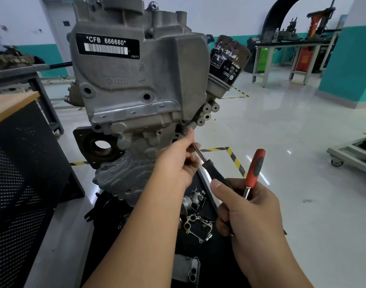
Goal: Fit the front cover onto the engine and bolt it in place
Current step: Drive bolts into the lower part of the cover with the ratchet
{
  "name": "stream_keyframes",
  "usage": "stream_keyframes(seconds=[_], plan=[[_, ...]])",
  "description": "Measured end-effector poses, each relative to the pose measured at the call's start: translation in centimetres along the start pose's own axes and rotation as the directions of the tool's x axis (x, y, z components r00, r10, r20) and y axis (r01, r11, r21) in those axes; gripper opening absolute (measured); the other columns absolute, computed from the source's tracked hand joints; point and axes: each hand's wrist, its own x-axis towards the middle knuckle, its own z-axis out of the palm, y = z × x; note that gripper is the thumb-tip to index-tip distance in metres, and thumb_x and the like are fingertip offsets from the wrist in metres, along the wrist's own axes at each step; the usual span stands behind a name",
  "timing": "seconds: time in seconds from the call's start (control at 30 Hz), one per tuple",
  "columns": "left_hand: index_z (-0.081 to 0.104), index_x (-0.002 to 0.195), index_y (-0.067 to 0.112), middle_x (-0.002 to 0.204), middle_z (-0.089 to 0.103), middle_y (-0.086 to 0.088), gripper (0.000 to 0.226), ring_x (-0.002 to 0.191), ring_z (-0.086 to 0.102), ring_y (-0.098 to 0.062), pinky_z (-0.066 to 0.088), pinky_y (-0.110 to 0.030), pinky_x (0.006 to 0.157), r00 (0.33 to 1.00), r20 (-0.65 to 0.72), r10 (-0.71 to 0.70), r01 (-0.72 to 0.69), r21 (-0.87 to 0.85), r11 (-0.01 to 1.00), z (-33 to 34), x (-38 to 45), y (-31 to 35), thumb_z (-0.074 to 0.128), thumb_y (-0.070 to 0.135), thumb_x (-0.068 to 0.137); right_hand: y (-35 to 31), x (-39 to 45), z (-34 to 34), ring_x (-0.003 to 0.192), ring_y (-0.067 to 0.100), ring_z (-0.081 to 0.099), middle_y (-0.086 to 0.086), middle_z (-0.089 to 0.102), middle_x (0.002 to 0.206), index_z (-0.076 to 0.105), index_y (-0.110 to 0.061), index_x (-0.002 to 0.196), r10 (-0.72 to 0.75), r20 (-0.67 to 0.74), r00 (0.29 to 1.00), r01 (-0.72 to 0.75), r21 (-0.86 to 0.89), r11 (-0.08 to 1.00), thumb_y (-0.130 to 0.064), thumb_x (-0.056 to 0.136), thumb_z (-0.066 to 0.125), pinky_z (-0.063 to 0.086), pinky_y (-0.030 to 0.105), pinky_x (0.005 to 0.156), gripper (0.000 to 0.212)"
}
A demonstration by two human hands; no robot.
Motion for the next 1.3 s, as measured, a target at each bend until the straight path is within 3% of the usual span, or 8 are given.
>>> stream_keyframes(seconds=[0.23, 0.37, 0.5, 0.63, 0.73, 0.9, 1.17, 1.3], plan=[[0.062, 0.085, 0.008, 0.064, 0.071, -0.006, 0.019, 0.037, 0.038, -0.001, 0.031, -0.013, 0.035, 0.996, 0.074, -0.054, 0.055, -0.011, 0.998, -0.1, -0.3, 0.2, 0.058, 0.014, 0.103, -0.1, -0.2, 0.3, 0.037, 0.020, 0.039, 0.016, 0.069, 0.069, 0.068, -0.013, 0.086, 0.042, 0.048, 0.998, -0.041, -0.022, 0.999, -0.028, 0.096, 0.070, 0.033, 0.024, 0.039, 0.018], [0.065, 0.084, 0.011, 0.071, 0.066, -0.004, 0.016, 0.040, 0.037, -0.002, 0.030, -0.014, 0.035, 0.999, 0.048, -0.019, 0.017, 0.028, 0.999, -0.1, -0.3, 0.0, 0.071, 0.022, 0.094, 0.2, -0.1, 0.4, 0.038, 0.020, 0.036, 0.012, 0.052, 0.057, 0.061, -0.003, 0.092, -0.012, 0.021, 1.000, 0.012, -0.029, 1.000, -0.018, 0.081, 0.084, 0.033, 0.025, 0.040, 0.030], [0.071, 0.093, 0.017, 0.084, 0.078, 0.003, 0.023, 0.051, 0.042, -0.006, 0.034, -0.015, 0.041, 0.982, 0.128, -0.137, 0.128, 0.071, 0.989, -0.8, -1.3, -0.3, 0.055, 0.030, 0.103, 0.2, 0.0, 0.3, 0.038, 0.020, 0.034, 0.010, 0.046, 0.053, 0.064, -0.003, 0.090, 0.006, 0.002, 1.000, -0.006, 0.013, 1.000, -0.015, 0.084, 0.083, 0.032, 0.024, 0.040, 0.023], [0.067, 0.084, 0.016, 0.065, 0.072, 0.004, 0.016, 0.039, 0.042, -0.002, 0.029, -0.015, 0.038, 0.996, 0.033, -0.085, 0.079, 0.143, 0.986, -0.5, -1.3, -0.1, 0.070, 0.027, 0.095, 0.1, -0.2, 0.5, 0.037, 0.020, 0.038, 0.018, 0.066, 0.068, 0.067, -0.010, 0.087, 0.070, 0.042, 0.997, -0.071, 0.023, 0.997, -0.028, 0.093, 0.074, 0.032, 0.023, 0.039, 0.020], [0.067, 0.083, 0.016, 0.062, 0.065, 0.003, 0.025, 0.042, 0.046, -0.004, 0.037, -0.016, 0.037, 0.999, -0.040, -0.022, 0.029, 0.203, 0.979, -0.4, -1.4, -0.3, 0.084, 0.034, 0.080, 0.2, -0.3, 0.7, 0.039, 0.019, 0.038, 0.013, 0.054, 0.061, 0.062, 0.001, 0.093, 0.026, 0.038, 0.999, -0.027, 0.019, 0.999, -0.016, 0.081, 0.083, 0.033, 0.023, 0.040, 0.029], [0.069, 0.105, 0.011, 0.089, 0.079, -0.006, 0.018, 0.065, 0.074, -0.015, 0.059, -0.027, 0.055, 0.966, 0.210, -0.151, 0.123, 0.139, 0.983, -1.3, -2.8, -0.2, 0.054, 0.021, 0.104, 0.2, -0.2, 0.6, 0.036, 0.021, 0.036, 0.018, 0.055, 0.062, 0.062, 0.000, 0.086, 0.025, 0.016, 1.000, -0.026, 0.007, 1.000, -0.023, 0.090, 0.076, 0.031, 0.023, 0.039, 0.028], [0.069, 0.081, 0.011, 0.068, 0.074, -0.004, 0.014, 0.051, 0.068, -0.011, 0.055, -0.024, 0.047, 0.998, 0.053, -0.043, 0.036, 0.127, 0.991, -0.7, -3.2, -0.7, 0.081, 0.019, 0.084, 0.0, -0.4, 0.7, 0.039, 0.021, 0.037, 0.009, 0.044, 0.050, 0.059, 0.002, 0.090, -0.017, -0.012, 1.000, 0.018, 0.062, 0.998, -0.015, 0.082, 0.083, 0.033, 0.025, 0.040, 0.031], [0.069, 0.096, 0.010, 0.086, 0.079, -0.008, 0.012, 0.063, 0.074, -0.014, 0.057, -0.027, 0.051, 0.983, 0.155, -0.097, 0.084, 0.088, 0.993, -0.8, -3.4, -0.8, 0.060, 0.017, 0.101, -0.1, -0.3, 0.7, 0.039, 0.021, 0.041, 0.019, 0.061, 0.064, 0.060, 0.001, 0.090, 0.015, -0.014, 1.000, -0.014, 0.064, 0.998, -0.025, 0.094, 0.073, 0.033, 0.024, 0.039, 0.029]])
